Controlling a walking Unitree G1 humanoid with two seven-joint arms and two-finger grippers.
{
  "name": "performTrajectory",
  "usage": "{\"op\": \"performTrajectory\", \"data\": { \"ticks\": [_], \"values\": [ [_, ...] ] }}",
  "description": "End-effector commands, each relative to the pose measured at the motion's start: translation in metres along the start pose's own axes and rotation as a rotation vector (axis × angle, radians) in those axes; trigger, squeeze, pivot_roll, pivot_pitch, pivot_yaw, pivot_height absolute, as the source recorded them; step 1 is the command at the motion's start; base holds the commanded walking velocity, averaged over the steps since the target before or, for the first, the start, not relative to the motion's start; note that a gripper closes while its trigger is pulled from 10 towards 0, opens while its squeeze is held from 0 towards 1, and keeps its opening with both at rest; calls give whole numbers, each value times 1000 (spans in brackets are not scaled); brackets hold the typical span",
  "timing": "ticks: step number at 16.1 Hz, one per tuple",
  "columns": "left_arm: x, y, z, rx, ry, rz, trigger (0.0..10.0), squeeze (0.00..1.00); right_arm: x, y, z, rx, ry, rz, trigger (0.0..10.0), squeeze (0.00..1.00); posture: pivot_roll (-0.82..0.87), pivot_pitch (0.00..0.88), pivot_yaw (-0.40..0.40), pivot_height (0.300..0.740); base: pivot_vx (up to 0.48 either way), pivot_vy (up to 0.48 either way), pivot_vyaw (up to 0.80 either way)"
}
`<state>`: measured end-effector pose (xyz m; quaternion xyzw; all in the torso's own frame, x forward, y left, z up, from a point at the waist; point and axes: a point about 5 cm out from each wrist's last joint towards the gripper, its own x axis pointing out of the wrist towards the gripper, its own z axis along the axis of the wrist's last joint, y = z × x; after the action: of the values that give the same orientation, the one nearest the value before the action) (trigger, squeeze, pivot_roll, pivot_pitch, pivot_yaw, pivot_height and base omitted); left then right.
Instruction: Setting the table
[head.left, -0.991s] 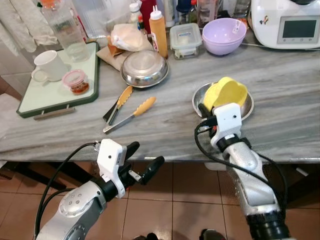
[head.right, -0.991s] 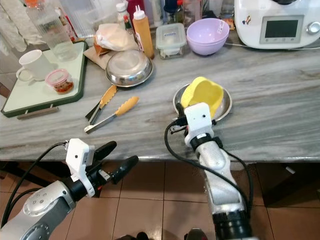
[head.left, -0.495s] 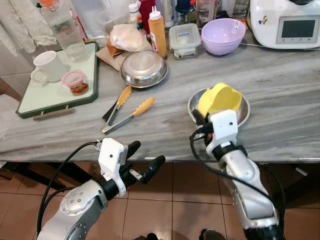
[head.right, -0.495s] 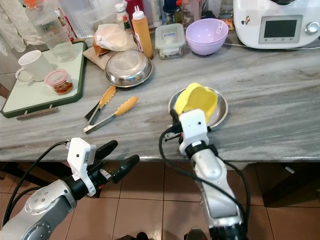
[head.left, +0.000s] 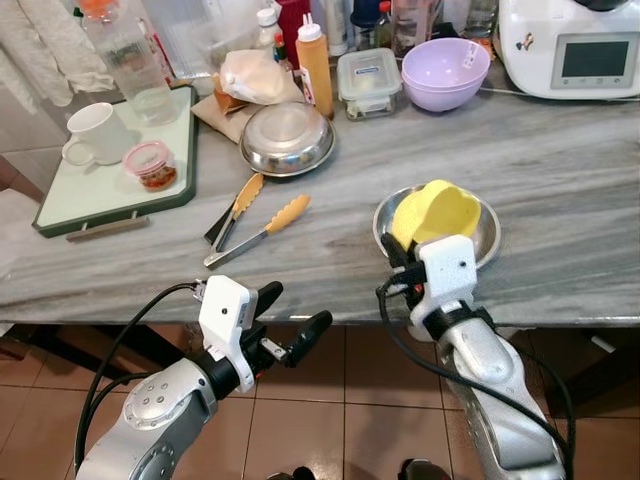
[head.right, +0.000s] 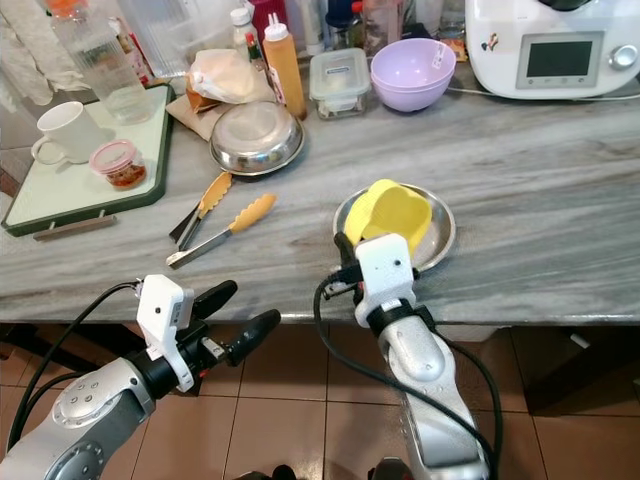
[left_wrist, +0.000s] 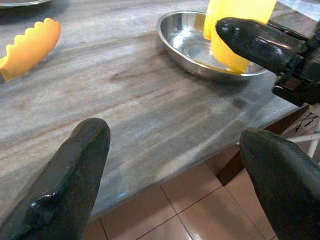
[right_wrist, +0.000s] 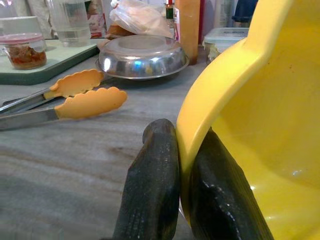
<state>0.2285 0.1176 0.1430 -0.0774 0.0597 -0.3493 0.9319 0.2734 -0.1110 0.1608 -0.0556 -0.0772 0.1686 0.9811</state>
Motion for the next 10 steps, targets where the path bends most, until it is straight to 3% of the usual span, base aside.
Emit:
{"op": "performTrajectory", "data": {
  "ticks": [1, 6, 10],
  "values": [
    [-1, 3, -3, 5, 22, 15, 10000, 0, -9, 0, -24, 39, 134, -18, 10000, 0, -243, 181, 164, 740, 0, 0, 0],
    [0, 4, -3, 8, 23, 8, 10000, 0, -13, -6, -23, 10, 145, -50, 10000, 0, -253, 180, 170, 740, 0, 0, 0],
    [2, 5, -2, 14, 11, 14, 10000, 0, 1, -22, -9, -66, 72, -111, 10000, 0, -251, 169, 166, 740, 0, 0, 0]
  ]
}}
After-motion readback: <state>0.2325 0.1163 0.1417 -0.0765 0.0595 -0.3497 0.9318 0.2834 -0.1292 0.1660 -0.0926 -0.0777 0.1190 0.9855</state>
